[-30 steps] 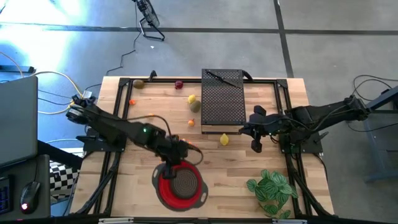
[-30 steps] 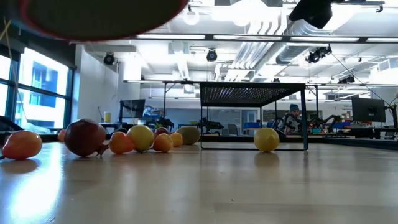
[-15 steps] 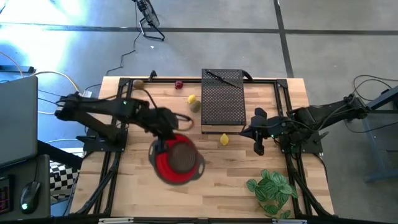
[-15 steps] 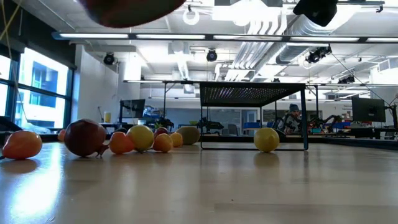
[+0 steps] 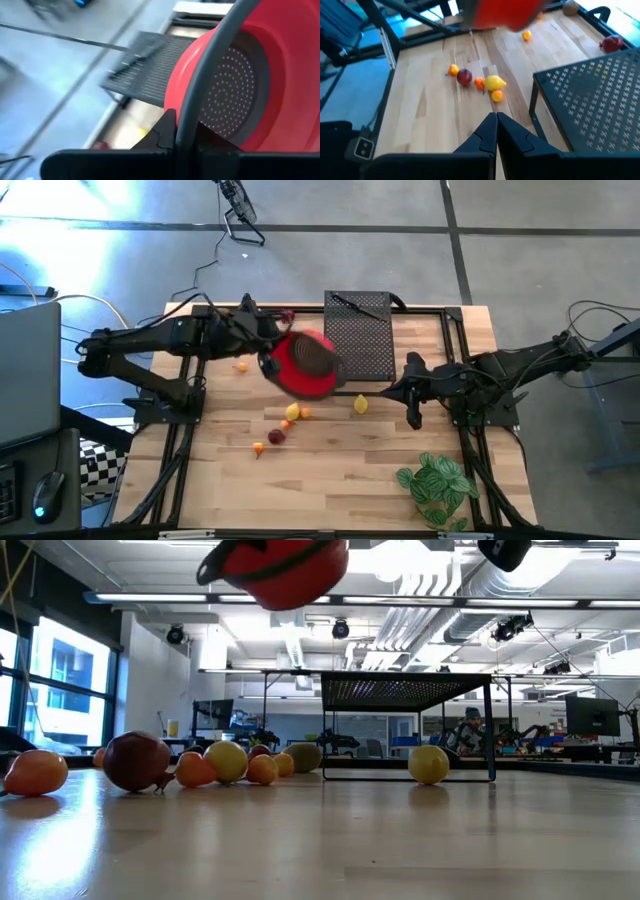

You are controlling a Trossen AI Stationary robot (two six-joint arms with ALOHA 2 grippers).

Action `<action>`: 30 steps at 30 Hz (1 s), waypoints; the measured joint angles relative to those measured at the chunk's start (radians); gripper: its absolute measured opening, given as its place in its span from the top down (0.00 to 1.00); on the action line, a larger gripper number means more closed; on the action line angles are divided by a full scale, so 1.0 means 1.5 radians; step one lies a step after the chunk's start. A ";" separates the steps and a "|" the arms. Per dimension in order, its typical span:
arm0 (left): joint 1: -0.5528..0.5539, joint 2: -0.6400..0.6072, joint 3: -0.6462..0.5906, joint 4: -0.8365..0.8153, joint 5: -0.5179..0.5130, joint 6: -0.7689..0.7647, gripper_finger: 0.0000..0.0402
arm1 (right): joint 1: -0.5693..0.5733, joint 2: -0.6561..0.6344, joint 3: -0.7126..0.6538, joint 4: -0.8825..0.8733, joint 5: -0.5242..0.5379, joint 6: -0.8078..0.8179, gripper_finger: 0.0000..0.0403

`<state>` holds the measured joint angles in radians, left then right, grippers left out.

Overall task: Pick & Place Fruit
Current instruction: Put the red strainer bowl on the shelf

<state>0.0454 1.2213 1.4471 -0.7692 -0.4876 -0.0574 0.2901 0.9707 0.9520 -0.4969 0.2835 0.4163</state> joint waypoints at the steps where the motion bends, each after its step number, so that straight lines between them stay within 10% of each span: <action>1: 0.004 0.000 0.000 0.008 -0.019 0.003 0.99 | 0.000 0.002 0.000 0.009 0.004 0.000 1.00; 22: 0.024 -0.001 0.000 0.226 -0.211 0.148 0.99 | -0.037 0.148 0.000 0.303 0.066 -0.164 1.00; 30: 0.056 0.000 -0.001 0.288 -0.244 0.158 0.99 | -0.071 0.156 0.000 0.354 0.317 -0.194 1.00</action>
<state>0.1299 1.2211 1.4460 -0.3376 -0.8531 0.1801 0.1834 1.2049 0.9524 0.0340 0.7590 0.1253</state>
